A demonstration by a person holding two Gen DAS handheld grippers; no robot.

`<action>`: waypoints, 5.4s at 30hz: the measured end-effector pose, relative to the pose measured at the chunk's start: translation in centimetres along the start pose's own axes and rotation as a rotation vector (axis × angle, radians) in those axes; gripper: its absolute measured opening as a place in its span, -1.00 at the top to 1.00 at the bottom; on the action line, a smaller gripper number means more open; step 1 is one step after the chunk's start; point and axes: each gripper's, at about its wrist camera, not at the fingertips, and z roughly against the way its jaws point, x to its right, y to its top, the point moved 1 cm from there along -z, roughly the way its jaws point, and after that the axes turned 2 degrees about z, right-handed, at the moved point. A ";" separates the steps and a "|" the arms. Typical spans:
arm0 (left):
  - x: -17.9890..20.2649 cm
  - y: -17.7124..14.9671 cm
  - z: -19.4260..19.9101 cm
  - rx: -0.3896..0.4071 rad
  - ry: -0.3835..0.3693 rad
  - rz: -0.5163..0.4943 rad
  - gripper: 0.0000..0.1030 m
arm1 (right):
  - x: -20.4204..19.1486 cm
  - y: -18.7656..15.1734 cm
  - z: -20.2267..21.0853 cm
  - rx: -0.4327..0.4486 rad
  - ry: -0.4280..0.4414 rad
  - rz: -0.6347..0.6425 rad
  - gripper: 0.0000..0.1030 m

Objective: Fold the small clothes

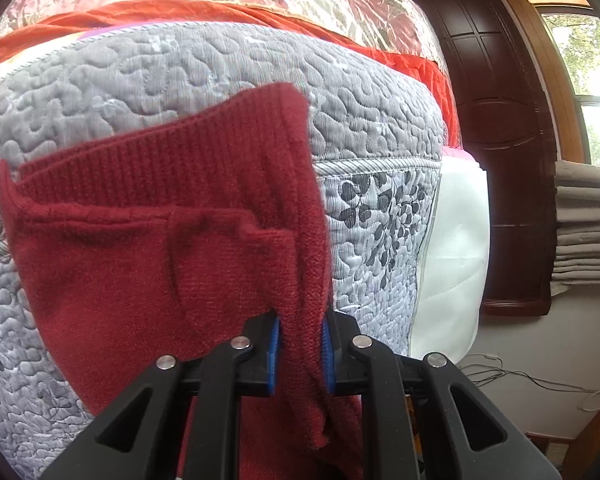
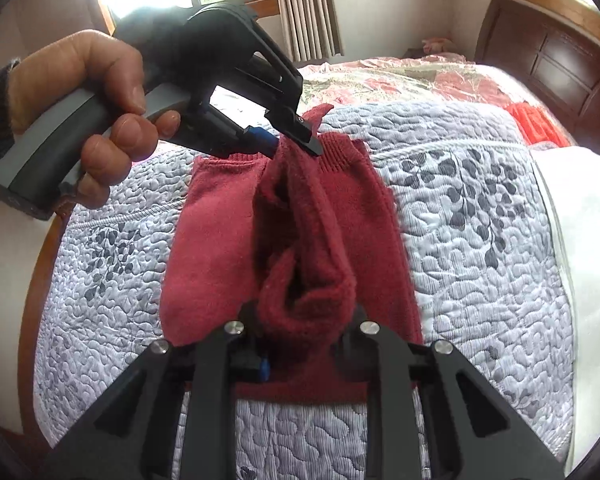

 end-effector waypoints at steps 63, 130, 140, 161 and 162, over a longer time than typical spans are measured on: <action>3.4 -13.2 2.0 0.469 0.191 -0.273 -0.69 | 17.3 3.3 -4.8 -0.147 0.586 -0.368 -0.13; -6.9 -19.9 -1.1 0.372 -0.043 -0.113 -0.78 | 11.6 2.7 -8.8 -0.271 0.401 -0.006 0.53; -16.1 -17.7 1.1 0.395 -0.170 0.247 -0.82 | 10.4 0.1 -10.1 -0.379 0.545 -0.052 0.74; -19.7 -10.5 -6.1 0.170 -0.465 0.243 -0.82 | 15.5 5.0 -17.8 -0.588 0.728 -0.298 -0.53; -19.7 -10.3 -6.4 0.166 -0.469 0.243 -0.82 | 15.1 5.1 -17.9 -0.588 0.722 -0.301 -0.57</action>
